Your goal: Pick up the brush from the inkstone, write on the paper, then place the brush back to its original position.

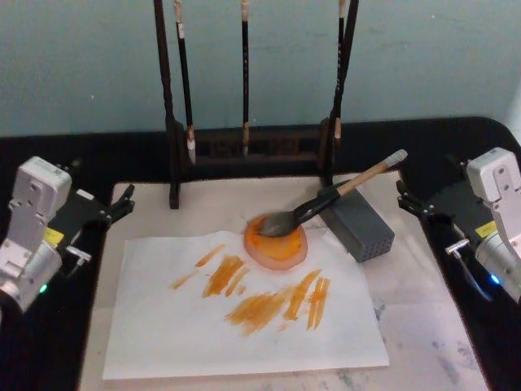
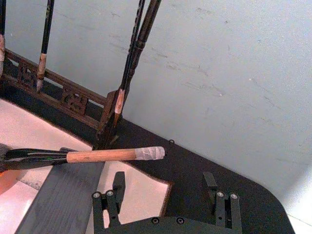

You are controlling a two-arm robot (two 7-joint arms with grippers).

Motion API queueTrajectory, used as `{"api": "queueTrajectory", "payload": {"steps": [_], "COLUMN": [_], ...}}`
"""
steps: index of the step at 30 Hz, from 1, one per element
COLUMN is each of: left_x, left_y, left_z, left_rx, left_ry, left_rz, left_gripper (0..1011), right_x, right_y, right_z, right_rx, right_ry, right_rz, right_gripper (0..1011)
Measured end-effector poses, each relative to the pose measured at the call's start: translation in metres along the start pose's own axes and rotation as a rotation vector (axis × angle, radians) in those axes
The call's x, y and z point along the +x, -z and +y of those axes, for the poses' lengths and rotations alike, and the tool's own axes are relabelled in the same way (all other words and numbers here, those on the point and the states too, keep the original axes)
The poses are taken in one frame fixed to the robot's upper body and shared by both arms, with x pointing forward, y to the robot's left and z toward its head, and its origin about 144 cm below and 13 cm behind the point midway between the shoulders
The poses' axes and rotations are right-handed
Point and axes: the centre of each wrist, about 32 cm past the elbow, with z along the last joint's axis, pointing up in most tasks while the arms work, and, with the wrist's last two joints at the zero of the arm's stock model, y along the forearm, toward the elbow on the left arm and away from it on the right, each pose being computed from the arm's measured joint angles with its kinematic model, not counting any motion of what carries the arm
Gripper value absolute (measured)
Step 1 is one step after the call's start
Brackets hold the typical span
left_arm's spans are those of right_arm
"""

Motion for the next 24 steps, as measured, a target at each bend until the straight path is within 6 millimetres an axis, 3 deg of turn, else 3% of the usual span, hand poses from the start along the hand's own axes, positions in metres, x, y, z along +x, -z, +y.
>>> {"api": "queueTrajectory", "payload": {"steps": [12,24], "left_x": [0.0,0.0], "left_y": [0.0,0.0], "left_z": [0.0,0.0], "left_rx": [0.0,0.0], "left_ry": [0.0,0.0], "left_rz": [0.0,0.0], "left_gripper": [1001,1001], "right_x": [0.0002,0.004], "right_y": [-0.0009,-0.0082], "right_z": [-0.0004,0.0021], "right_rx": [-0.006,-0.045], "right_ry": [-0.009,-0.078], "right_rz": [0.049,0.43], "right_gripper": [1000,1000]}}
